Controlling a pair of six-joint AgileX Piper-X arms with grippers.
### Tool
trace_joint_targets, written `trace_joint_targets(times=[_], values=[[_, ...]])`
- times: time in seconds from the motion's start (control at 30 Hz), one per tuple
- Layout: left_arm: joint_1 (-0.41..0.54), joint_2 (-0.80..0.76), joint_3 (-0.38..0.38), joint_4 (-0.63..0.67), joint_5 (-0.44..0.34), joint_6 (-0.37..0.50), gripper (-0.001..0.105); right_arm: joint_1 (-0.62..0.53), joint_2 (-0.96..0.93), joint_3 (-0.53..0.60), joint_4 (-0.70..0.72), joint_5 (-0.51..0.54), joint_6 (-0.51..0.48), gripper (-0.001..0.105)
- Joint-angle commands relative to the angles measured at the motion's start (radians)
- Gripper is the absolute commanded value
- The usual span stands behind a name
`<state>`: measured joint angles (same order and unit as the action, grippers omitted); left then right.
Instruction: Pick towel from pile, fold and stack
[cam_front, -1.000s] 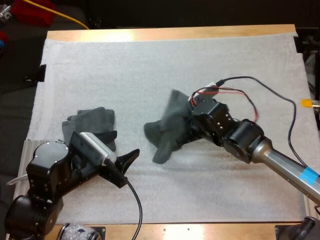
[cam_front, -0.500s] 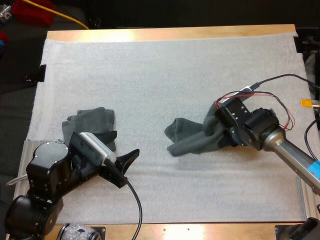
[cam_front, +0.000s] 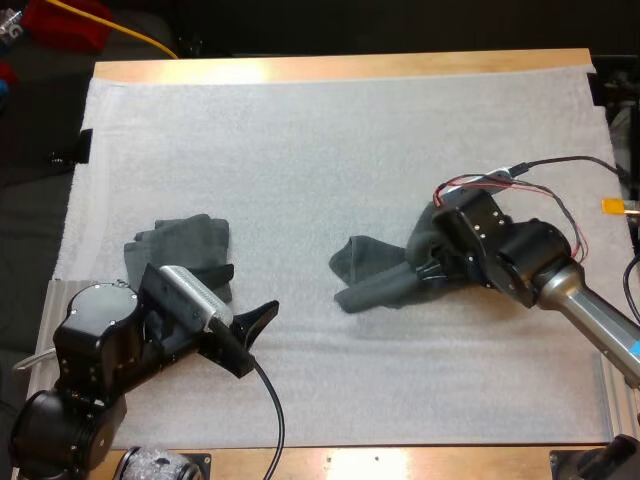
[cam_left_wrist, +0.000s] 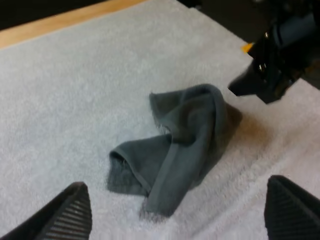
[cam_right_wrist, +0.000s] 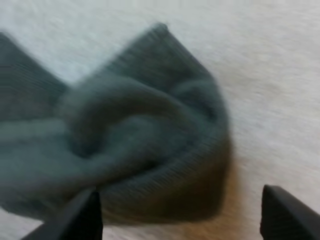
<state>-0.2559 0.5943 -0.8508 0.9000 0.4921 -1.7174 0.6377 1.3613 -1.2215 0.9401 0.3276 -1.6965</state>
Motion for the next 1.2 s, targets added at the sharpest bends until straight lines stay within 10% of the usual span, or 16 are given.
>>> trace_joint_targets(times=[0.0, 0.33, 1.17], values=[[-0.005, 0.000, -0.008, 0.015, 0.005, -0.006, 0.070, -0.006, -0.007, -0.008, -0.008, -0.045, 0.022, 0.064], [-0.005, 0.000, -0.008, 0.032, 0.005, -0.006, 0.070, 0.015, -0.007, -0.008, 0.006, -0.443, 0.062, 0.064], [-0.005, 0.000, -0.008, 0.184, 0.005, -0.006, 0.070, 0.345, 0.253, -0.008, -0.236, -0.234, -0.164, 0.061]])
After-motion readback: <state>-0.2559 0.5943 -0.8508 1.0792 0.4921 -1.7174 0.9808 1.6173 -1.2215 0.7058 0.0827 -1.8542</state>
